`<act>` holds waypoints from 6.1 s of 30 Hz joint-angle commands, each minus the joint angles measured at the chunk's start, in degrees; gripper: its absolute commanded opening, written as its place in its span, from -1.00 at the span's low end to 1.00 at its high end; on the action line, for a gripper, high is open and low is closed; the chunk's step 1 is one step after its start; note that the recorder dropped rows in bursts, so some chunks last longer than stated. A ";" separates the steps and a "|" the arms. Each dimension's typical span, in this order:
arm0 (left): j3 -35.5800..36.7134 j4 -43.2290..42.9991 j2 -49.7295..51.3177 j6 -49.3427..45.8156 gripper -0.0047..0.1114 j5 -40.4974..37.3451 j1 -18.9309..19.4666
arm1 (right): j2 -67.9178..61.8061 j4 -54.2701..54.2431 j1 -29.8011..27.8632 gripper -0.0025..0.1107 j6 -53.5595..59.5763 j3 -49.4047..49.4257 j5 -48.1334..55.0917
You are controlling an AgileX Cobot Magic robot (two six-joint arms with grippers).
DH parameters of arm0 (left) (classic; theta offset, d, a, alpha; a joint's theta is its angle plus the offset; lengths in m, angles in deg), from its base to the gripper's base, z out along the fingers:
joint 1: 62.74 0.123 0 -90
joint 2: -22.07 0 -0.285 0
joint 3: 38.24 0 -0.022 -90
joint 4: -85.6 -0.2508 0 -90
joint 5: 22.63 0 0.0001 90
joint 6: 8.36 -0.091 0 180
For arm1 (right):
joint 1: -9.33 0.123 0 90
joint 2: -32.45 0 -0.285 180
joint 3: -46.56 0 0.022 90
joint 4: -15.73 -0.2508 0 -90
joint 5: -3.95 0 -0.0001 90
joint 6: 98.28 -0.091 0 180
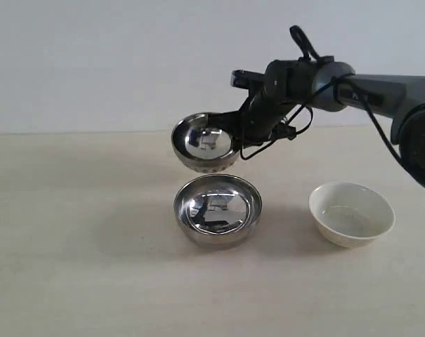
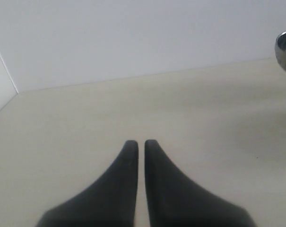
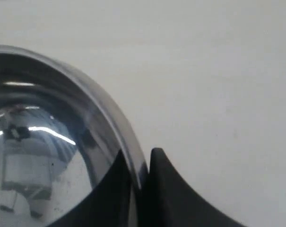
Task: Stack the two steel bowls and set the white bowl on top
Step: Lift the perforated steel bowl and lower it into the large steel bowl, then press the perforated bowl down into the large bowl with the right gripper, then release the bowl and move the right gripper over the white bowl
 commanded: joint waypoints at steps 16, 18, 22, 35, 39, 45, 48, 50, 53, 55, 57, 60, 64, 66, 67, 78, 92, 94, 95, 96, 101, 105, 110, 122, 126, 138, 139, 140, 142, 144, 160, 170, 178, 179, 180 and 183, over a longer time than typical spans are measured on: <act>0.20 0.39 -0.22 0.56 -0.85 0.42 0.14 | 17.92 -6.90 -1.70 -0.96 9.38 7.05 15.80; 0.20 0.39 -0.22 0.56 -0.85 0.42 0.14 | 19.96 -6.90 -1.70 -0.96 9.65 10.74 14.77; 0.20 0.39 -0.22 0.56 -0.85 0.42 0.14 | 24.17 -7.02 -1.70 -0.96 10.36 19.08 11.22; 0.20 0.39 -0.22 0.56 -0.85 0.42 0.14 | 28.65 -8.71 0.23 -0.96 13.11 35.80 2.41; 0.20 0.39 -0.22 0.56 -0.85 0.42 0.14 | 28.65 -8.71 3.76 -0.96 12.60 36.03 -0.85; 0.20 0.39 -0.22 0.56 -0.85 0.42 0.14 | 27.53 -8.71 5.01 -0.96 11.91 36.03 -0.91; 0.20 0.39 -0.22 0.56 -0.85 0.42 0.14 | 26.43 -8.27 5.01 -0.96 11.65 36.03 -0.77; 0.20 0.39 -0.22 0.56 -0.85 0.42 0.14 | 25.95 -8.27 5.01 -0.96 11.65 36.03 -1.11; 0.20 0.39 -0.22 0.56 -0.85 0.42 0.14 | 25.25 -8.75 4.09 -0.96 11.56 36.03 -0.96; 0.20 0.39 -0.22 0.56 -0.85 0.42 0.14 | 25.01 -8.75 3.27 -0.96 11.74 36.03 -0.33; 0.20 0.39 -0.22 0.56 -0.85 0.42 0.14 | 24.87 -8.63 2.09 -0.96 12.43 36.03 0.53; 0.20 0.39 -0.22 0.56 -0.85 0.42 0.14 | 24.65 -8.52 1.05 -0.96 13.54 36.03 1.74; 0.20 0.39 -0.22 0.56 -0.85 0.42 0.14 | 24.25 -8.48 0.78 -0.96 14.11 36.03 1.86; 0.20 0.39 -0.22 0.56 -0.85 0.42 0.14 | 23.70 -8.48 0.78 -0.96 14.11 36.03 1.40; 0.20 0.39 -0.22 0.56 -0.85 0.42 0.14 | 23.40 -8.74 0.78 -0.96 14.11 36.03 1.37; 0.20 0.39 -0.22 0.56 -0.85 0.42 0.14 | 19.61 -13.36 1.68 -0.96 16.98 36.03 -2.24; 0.20 0.39 -0.22 0.56 -0.85 0.42 0.14 | 21.51 -18.01 1.68 -0.96 20.16 36.03 -1.37; 0.20 0.39 -0.22 0.56 -0.85 0.42 0.14 | 22.75 -18.01 1.68 -0.96 20.16 36.03 -0.79; 0.20 0.39 -0.22 0.56 -0.85 0.42 0.14 | 23.43 -18.01 1.68 -0.96 20.16 36.03 -0.60; 0.20 0.39 -0.22 0.56 -0.85 0.42 0.14 | 24.15 -17.89 1.68 -0.96 20.16 36.03 -0.50; 0.20 0.39 -0.22 0.56 -0.85 0.42 0.14 | 25.26 -17.89 1.68 -0.96 20.05 36.03 0.55; 0.20 0.39 -0.22 0.56 -0.85 0.42 0.14 | 25.26 -18.14 1.83 -0.96 20.05 36.03 0.19; 0.20 0.39 -0.22 0.56 -0.85 0.42 0.14 | 25.26 -19.04 2.45 -0.96 20.05 36.03 -0.43; 0.20 0.39 -0.22 0.56 -0.85 0.42 0.14 | 25.26 -17.42 4.15 -0.96 19.69 36.03 -1.04; 0.20 0.39 -0.22 0.56 -0.85 0.42 0.14 | 25.26 -17.31 4.15 -0.96 19.43 36.03 -0.50; 0.20 0.39 -0.22 0.56 -0.85 0.42 0.14 | 25.26 -17.07 4.15 -0.96 19.66 38.60 -2.90; 0.20 0.39 -0.22 0.56 -0.85 0.42 0.14 | 25.26 -16.79 4.15 -0.96 19.66 38.70 -2.93; 0.20 0.39 -0.22 0.56 -0.85 0.42 0.14 | 25.26 -16.66 4.15 -0.96 19.66 38.70 -2.69; 0.20 0.39 -0.22 0.56 -0.85 0.42 0.14 | 25.36 -16.61 4.15 -0.96 19.66 38.70 -2.28; 0.20 0.39 -0.22 0.56 -0.85 0.42 0.14 | 25.35 -16.61 4.15 -0.96 19.66 38.70 -2.15; 0.20 0.39 -0.22 0.56 -0.85 0.42 0.14 | 25.35 -16.61 4.15 -0.95 19.08 38.70 -3.74; 0.20 0.39 -0.22 0.56 -0.85 0.42 0.14 | 25.35 -16.72 4.15 -0.26 19.03 38.70 -3.45; 0.20 0.39 -0.22 0.56 -0.85 0.42 0.14 | 25.57 -15.90 4.04 -0.27 19.51 38.49 -3.58; 0.20 0.39 -0.22 0.56 -0.85 0.42 0.14 | 25.87 -15.79 3.93 -0.27 19.51 38.49 -3.81; 0.20 0.39 -0.22 0.56 -0.85 0.42 0.14 | 26.18 -15.78 3.72 -0.27 19.51 38.49 -3.92; 0.20 0.39 -0.22 0.56 -0.85 0.42 0.14 | 28.31 -15.54 2.41 -0.27 18.93 38.49 -3.74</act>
